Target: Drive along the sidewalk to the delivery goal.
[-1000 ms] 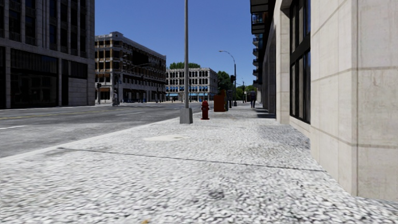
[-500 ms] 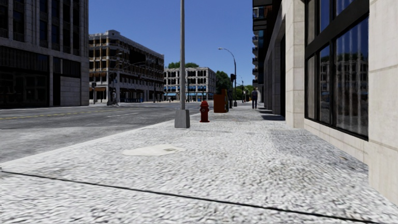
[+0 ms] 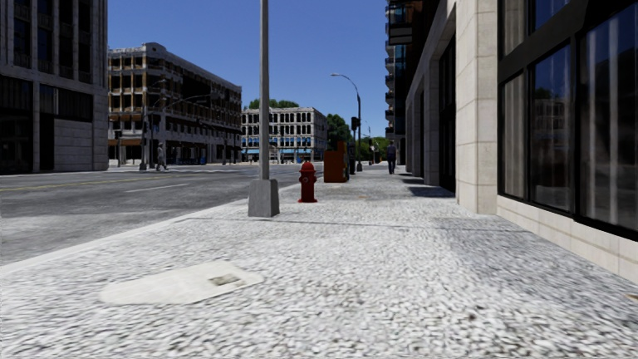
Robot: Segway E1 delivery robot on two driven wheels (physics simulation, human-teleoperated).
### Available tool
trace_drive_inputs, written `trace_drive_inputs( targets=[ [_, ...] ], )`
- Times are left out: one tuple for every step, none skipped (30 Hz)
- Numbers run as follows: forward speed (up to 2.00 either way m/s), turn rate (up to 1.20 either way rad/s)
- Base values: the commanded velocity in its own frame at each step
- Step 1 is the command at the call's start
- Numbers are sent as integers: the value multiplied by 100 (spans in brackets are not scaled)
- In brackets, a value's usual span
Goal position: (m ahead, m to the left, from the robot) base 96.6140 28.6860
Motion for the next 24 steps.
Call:
trace_drive_inputs(
  targets=[
    [200,-34],
    [200,-34],
    [200,-34],
    [200,-34],
    [200,-34],
    [200,-34],
    [200,-34],
    [200,-34],
    [200,-34],
    [200,-34],
    [200,-34],
    [200,-34],
    [200,-34],
    [200,-34],
    [200,-34],
    [200,-34],
    [200,-34],
    [200,-34],
    [200,-34],
    [200,-34],
    [200,-34],
    [200,-34],
    [200,-34],
    [200,-34]
  ],
)
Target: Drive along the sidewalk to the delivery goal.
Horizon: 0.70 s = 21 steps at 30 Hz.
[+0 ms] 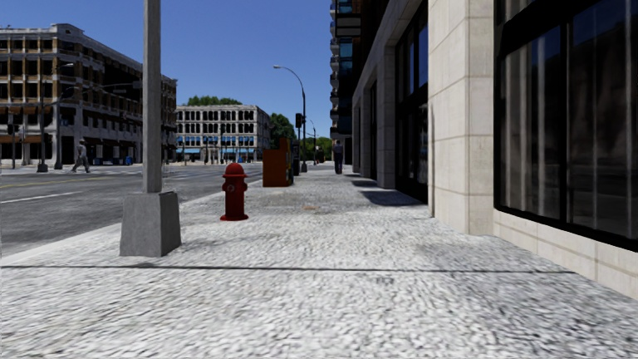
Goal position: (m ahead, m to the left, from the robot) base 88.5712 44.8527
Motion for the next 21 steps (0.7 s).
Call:
trace_drive_inputs(
  targets=[
    [200,-34],
    [200,-32],
    [200,-9],
    [200,0],
    [200,0],
    [200,0],
    [200,0],
    [200,0],
    [200,0],
    [200,0],
    [200,0],
    [200,0],
    [200,0],
    [200,0],
    [200,0],
    [200,0],
    [200,0],
    [200,0],
    [200,0],
    [200,0],
    [200,0]
  ],
)
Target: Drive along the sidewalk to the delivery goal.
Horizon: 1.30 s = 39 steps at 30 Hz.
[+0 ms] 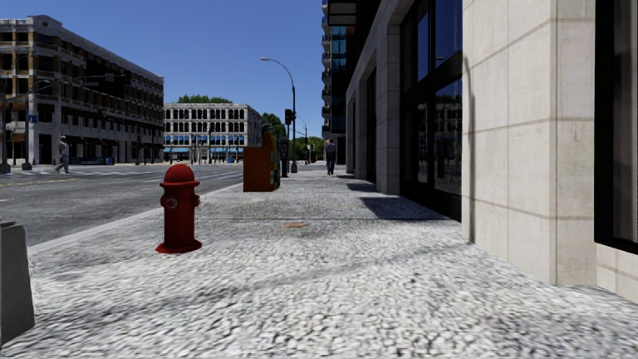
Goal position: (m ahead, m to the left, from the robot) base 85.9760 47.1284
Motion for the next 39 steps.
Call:
trace_drive_inputs(
  targets=[
    [200,0],
    [200,0],
    [200,0],
    [200,0],
    [200,0],
    [200,0],
    [200,0],
    [200,0],
    [200,0],
    [200,0],
    [200,0],
    [200,0],
    [200,0],
    [200,0],
    [200,0],
    [200,0],
    [200,0],
    [200,0],
    [200,0],
    [200,0],
    [200,0],
    [200,0],
    [200,0],
    [200,0],
    [200,0],
    [200,0],
    [200,0],
    [200,0],
    [200,0],
    [200,0],
    [200,0],
    [200,0],
    [200,0],
    [200,0],
    [200,0],
    [200,0],
    [200,0],
    [200,0],
    [200,0]
  ],
)
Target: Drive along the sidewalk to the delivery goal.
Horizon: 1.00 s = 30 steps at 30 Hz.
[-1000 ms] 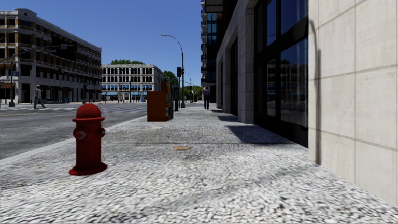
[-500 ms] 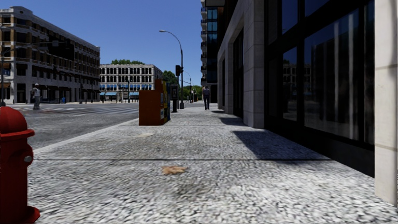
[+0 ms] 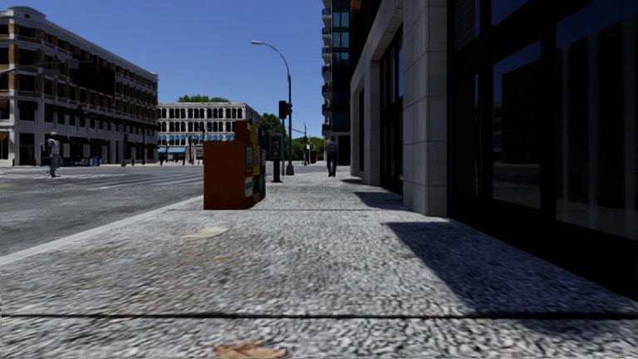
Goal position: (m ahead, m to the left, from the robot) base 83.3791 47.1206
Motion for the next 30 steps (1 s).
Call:
trace_drive_inputs(
  targets=[
    [200,0],
    [200,0],
    [200,0],
    [200,0],
    [200,0],
    [200,0],
    [200,0],
    [200,0],
    [200,0],
    [200,0],
    [200,0],
    [200,0],
    [200,0],
    [200,0],
    [200,0],
    [200,0],
    [200,0],
    [200,0],
    [200,0],
    [200,0],
    [200,0],
    [200,0],
    [200,0],
    [200,0],
    [200,0],
    [200,0],
    [200,0],
    [200,0],
    [200,0],
    [200,0]
  ],
)
